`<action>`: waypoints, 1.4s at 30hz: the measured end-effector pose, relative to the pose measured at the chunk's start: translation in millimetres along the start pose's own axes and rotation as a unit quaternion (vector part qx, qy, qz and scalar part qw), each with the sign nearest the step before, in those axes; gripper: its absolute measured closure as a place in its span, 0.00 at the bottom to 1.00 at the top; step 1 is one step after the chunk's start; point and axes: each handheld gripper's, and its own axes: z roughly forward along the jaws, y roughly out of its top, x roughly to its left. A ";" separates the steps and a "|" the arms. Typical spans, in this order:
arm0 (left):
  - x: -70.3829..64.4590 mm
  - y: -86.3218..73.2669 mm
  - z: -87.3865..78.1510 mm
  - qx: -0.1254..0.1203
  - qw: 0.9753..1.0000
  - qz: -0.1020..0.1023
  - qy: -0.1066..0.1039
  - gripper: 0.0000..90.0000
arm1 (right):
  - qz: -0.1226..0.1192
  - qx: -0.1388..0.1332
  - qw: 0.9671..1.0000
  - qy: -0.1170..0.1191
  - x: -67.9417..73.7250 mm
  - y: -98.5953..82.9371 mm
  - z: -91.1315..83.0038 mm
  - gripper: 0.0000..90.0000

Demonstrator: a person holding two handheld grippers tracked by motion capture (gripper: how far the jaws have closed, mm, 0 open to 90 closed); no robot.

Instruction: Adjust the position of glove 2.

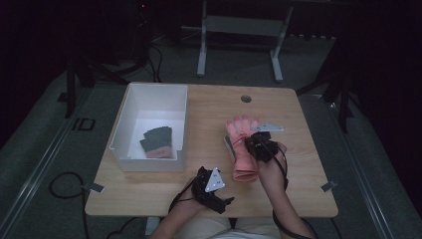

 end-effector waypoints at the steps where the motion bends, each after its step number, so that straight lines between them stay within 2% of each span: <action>1: 0.0 0.1 0.0 -0.001 1.000 0.000 0.000 0.00 | 0.000 0.003 1.000 -0.004 0.2 -1.4 1.8 0.97; 3: 0.0 -0.1 0.0 -0.002 1.000 -0.001 0.000 0.00 | -0.002 0.011 1.000 -0.013 -0.5 -5.2 7.1 0.97; 9: 0.2 -0.1 0.5 0.001 1.000 0.002 0.001 0.00 | 0.010 0.024 1.000 -0.012 -3.5 -13.3 21.0 0.97; 15: 1.0 -0.3 0.0 -0.001 1.000 0.004 0.005 0.00 | 0.011 0.037 0.999 -0.004 -3.3 -21.4 36.7 0.96; 18: 1.3 0.6 -1.9 -0.006 1.000 0.012 0.023 0.00 | 0.009 0.045 0.999 0.004 -2.7 -23.9 44.3 0.95; 20: 3.1 0.7 -3.6 -0.009 0.999 0.010 0.031 0.00 | 0.006 0.046 0.999 0.006 -1.7 -24.3 47.1 0.95; 22: 5.6 0.8 -4.7 -0.002 0.999 0.006 0.041 0.00 | 0.006 0.047 0.999 0.010 -2.0 -23.5 48.2 0.93; 25: 7.8 3.1 -8.8 -0.006 0.999 -0.009 0.046 0.00 | 0.011 0.043 0.999 0.024 -5.1 -21.0 43.6 0.87; 27: 7.4 7.1 -13.5 -0.013 0.998 -0.010 0.061 0.00 | 0.011 0.031 0.999 0.032 -7.4 -18.3 35.4 0.83; 28: 7.4 7.1 -13.5 -0.013 0.998 -0.010 0.061 0.00 | 0.011 0.031 0.999 0.032 -7.4 -18.3 35.4 0.83; 29: 7.9 10.9 -17.3 -0.018 0.997 -0.018 0.071 0.00 | 0.010 0.027 0.999 0.035 -8.7 -16.8 31.3 0.80; 30: 8.9 13.7 -19.1 -0.013 0.997 -0.026 0.070 0.00 | 0.006 0.021 0.999 0.048 -11.7 -14.3 24.2 0.80; 33: 13.4 18.7 -23.1 -0.017 0.997 -0.060 0.055 0.00 | 0.000 0.006 0.998 0.059 -17.5 -11.3 10.0 0.78; 34: 15.0 20.2 -24.1 -0.021 0.996 -0.076 0.045 0.00 | -0.004 0.001 0.998 0.056 -20.2 -10.3 5.3 0.78; 37: 20.9 28.1 -29.4 -0.038 0.994 -0.104 0.022 0.00 | -0.008 -0.016 0.998 0.053 -34.3 -6.3 -5.8 0.75; 39: 27.5 35.7 -33.3 -0.050 0.991 -0.124 0.011 0.01 | -0.022 -0.020 0.999 0.038 -43.7 -2.7 -9.6 0.74; 40: 31.5 40.1 -34.4 -0.048 0.991 -0.127 0.010 0.03 | -0.024 -0.021 0.999 0.041 -48.3 -0.9 -10.2 0.74; 42: 38.2 50.1 -34.1 -0.045 0.992 -0.121 0.015 0.03 | -0.037 -0.021 0.998 0.037 -53.5 2.7 -10.0 0.74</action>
